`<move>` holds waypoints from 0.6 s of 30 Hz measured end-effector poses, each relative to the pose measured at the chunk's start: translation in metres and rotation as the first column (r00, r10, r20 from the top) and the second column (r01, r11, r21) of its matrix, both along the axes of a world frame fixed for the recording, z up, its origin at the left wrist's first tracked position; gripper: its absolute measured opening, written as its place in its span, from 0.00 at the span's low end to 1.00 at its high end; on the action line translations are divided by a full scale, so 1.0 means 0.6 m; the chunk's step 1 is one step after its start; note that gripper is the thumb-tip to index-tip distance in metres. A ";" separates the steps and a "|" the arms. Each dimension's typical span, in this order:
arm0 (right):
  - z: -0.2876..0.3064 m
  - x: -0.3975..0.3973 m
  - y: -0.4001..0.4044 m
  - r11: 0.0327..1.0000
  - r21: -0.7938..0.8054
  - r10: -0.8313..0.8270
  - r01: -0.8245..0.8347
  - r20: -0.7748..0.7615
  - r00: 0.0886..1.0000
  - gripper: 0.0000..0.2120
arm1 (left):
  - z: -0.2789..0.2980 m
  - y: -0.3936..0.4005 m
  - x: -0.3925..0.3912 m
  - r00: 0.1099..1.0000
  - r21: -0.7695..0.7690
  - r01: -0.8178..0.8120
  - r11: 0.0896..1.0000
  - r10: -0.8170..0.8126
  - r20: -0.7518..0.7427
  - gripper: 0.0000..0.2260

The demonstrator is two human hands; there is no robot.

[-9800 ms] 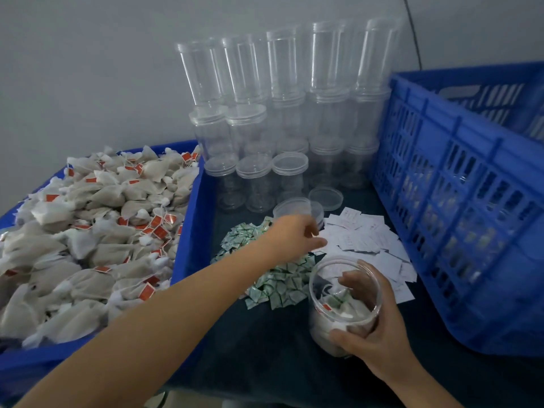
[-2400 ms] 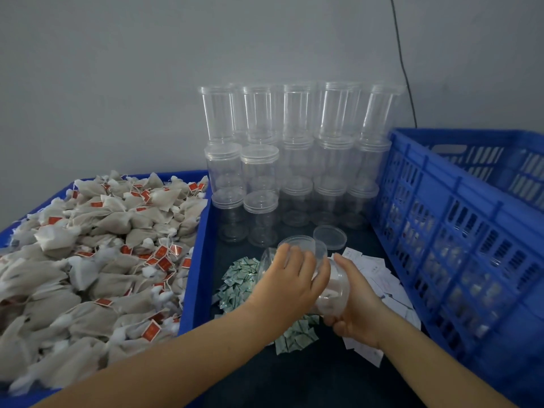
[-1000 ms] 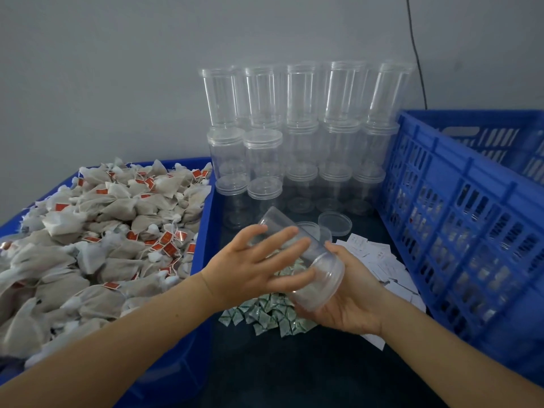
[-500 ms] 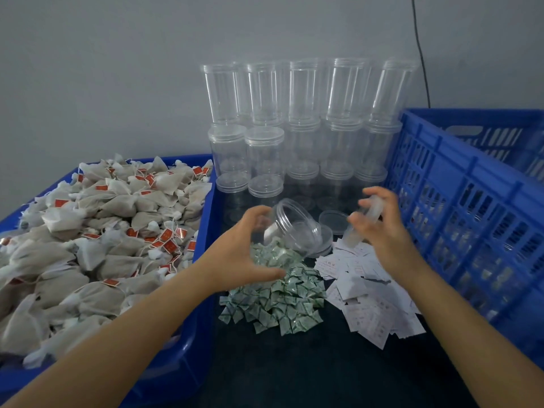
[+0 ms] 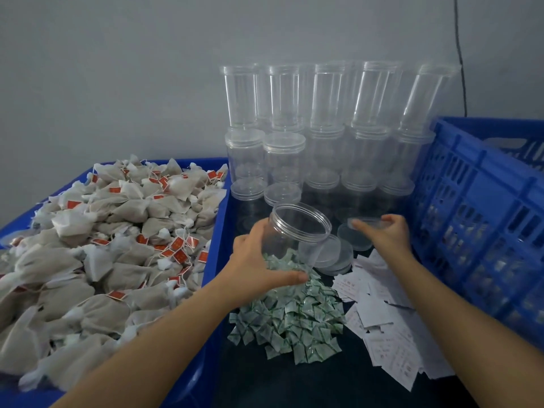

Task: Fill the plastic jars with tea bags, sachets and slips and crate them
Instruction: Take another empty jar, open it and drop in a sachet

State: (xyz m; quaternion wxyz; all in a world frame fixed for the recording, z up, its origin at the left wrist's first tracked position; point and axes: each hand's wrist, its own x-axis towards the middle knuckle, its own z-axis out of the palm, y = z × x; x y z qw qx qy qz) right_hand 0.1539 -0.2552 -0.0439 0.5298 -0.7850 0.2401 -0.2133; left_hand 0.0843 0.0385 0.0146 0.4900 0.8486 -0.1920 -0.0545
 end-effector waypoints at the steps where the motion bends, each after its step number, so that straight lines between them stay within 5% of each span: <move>1: -0.006 0.009 0.002 1.000 -0.017 0.007 -0.007 -0.015 1.000 0.41 | 0.000 0.000 0.002 1.000 -0.009 0.000 1.000 0.000 0.000 0.46; 14: -0.038 0.042 -0.007 0.984 -0.055 0.152 -0.169 -0.238 0.959 0.48 | -0.014 0.005 0.013 0.999 -0.048 0.041 0.998 -0.042 -0.022 0.36; 18: 0.005 -0.013 0.035 0.986 -0.086 0.141 -0.141 -0.001 0.990 0.39 | -0.010 0.007 0.012 0.999 -0.044 -0.004 0.999 0.002 -0.052 0.40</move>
